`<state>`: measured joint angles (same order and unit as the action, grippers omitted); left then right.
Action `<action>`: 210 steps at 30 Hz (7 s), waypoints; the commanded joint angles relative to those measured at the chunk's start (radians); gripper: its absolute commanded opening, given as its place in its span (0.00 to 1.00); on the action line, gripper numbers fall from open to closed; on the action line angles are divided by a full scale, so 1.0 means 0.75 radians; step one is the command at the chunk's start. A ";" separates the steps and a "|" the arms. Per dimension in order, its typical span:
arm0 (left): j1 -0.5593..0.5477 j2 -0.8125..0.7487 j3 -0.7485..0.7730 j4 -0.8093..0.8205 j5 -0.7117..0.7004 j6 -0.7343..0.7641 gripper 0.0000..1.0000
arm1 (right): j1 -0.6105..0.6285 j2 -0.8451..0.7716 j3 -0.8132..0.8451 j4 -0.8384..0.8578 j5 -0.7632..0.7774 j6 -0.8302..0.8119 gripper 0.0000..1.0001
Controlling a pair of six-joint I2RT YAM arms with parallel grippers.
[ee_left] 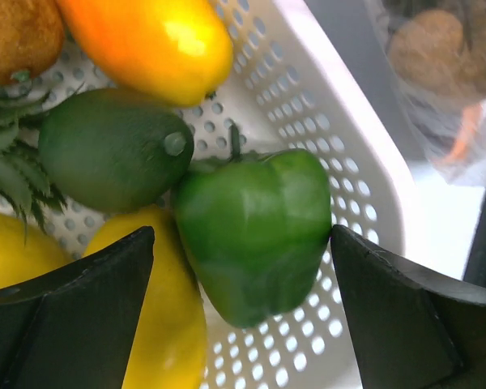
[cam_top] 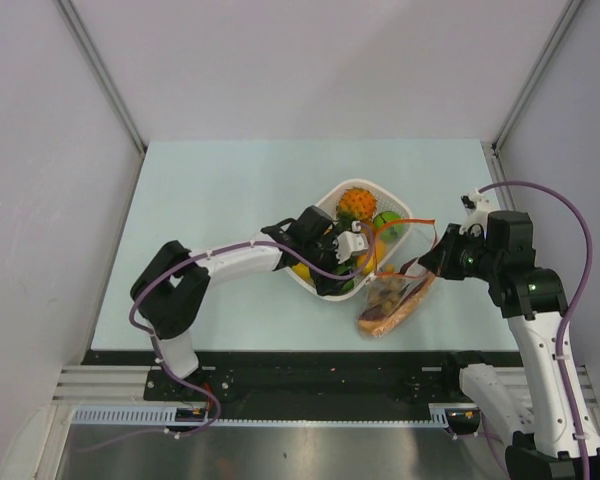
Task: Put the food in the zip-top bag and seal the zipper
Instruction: Pick up the fake vegetable from the bin, then place the fake vegetable in the zipper food storage bag, then pick up the fake fruit from the bin, then place the fake fruit in the zipper food storage bag, then adjust the zipper food storage bag at the center of the board.
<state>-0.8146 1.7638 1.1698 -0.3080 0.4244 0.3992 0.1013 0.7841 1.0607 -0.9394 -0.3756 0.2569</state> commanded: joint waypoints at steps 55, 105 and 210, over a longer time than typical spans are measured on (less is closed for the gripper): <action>-0.102 -0.275 0.621 -0.105 -0.102 -0.647 1.00 | 0.082 0.075 0.005 0.263 -0.262 -0.085 0.00; 0.202 0.042 0.296 -0.015 -0.219 -0.086 0.46 | 0.059 0.090 0.005 0.273 -0.260 -0.118 0.00; -0.055 -0.646 -0.019 0.067 0.103 -0.692 0.00 | 0.080 0.116 -0.042 0.208 -0.634 -0.246 0.00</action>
<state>-0.8623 1.3479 1.2045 -0.2699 0.5591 -0.1955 0.1562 0.8879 1.0271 -0.7551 -0.8120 0.1326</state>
